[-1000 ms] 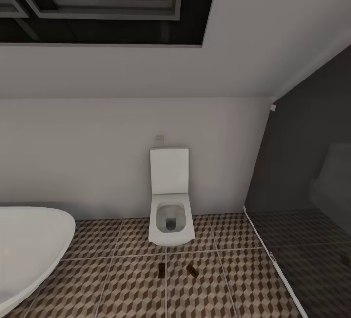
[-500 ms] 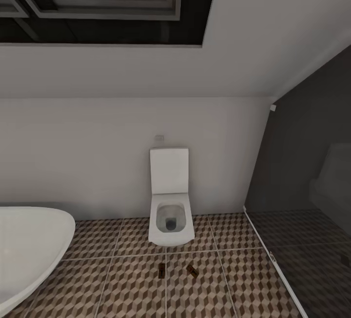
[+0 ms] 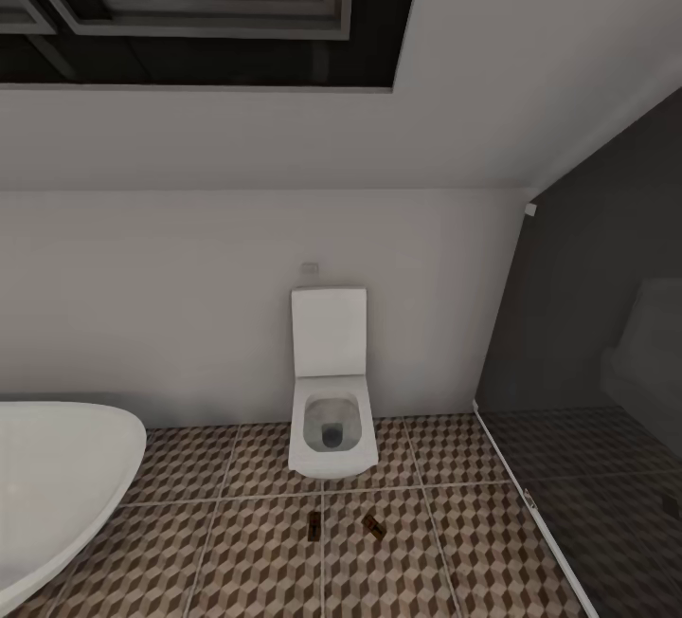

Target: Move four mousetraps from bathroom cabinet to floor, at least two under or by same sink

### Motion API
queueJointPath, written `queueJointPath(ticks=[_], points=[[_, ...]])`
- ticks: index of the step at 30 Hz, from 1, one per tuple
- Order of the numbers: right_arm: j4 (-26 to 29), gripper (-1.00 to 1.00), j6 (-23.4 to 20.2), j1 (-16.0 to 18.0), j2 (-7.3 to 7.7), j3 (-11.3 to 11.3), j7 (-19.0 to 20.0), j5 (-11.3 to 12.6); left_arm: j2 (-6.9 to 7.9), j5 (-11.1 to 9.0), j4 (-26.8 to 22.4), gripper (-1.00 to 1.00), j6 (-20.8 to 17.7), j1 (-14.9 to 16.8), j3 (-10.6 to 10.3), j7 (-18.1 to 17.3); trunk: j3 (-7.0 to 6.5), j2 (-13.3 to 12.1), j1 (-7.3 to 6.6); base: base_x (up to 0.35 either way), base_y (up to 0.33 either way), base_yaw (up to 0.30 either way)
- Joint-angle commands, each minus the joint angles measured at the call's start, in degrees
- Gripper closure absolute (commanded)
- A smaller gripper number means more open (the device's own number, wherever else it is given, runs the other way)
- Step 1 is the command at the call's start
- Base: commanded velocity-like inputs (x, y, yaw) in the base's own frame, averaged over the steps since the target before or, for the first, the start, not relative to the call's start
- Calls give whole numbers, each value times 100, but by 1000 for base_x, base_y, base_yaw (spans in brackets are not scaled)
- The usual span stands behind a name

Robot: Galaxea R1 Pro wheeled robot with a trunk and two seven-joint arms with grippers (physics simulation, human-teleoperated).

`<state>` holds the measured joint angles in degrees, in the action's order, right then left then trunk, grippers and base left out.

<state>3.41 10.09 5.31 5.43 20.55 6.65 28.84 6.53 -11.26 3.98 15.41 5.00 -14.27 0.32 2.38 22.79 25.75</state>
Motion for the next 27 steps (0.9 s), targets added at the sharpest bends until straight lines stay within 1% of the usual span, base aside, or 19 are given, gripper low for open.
queueJointPath(ticks=[1, 27], points=[[-7, -100, 20, 5, 2, 37, 28, 61, -3, -43, 21, -100, 37, 10, -49, 3, 13, 13, 3, 0, 0, 0], [-7, -100, 20, 5, 2, 37, 29, 61, -3, -43, 23, -100, 37, 10, -49, 3, 13, 13, 3, 0, 0, 0]])
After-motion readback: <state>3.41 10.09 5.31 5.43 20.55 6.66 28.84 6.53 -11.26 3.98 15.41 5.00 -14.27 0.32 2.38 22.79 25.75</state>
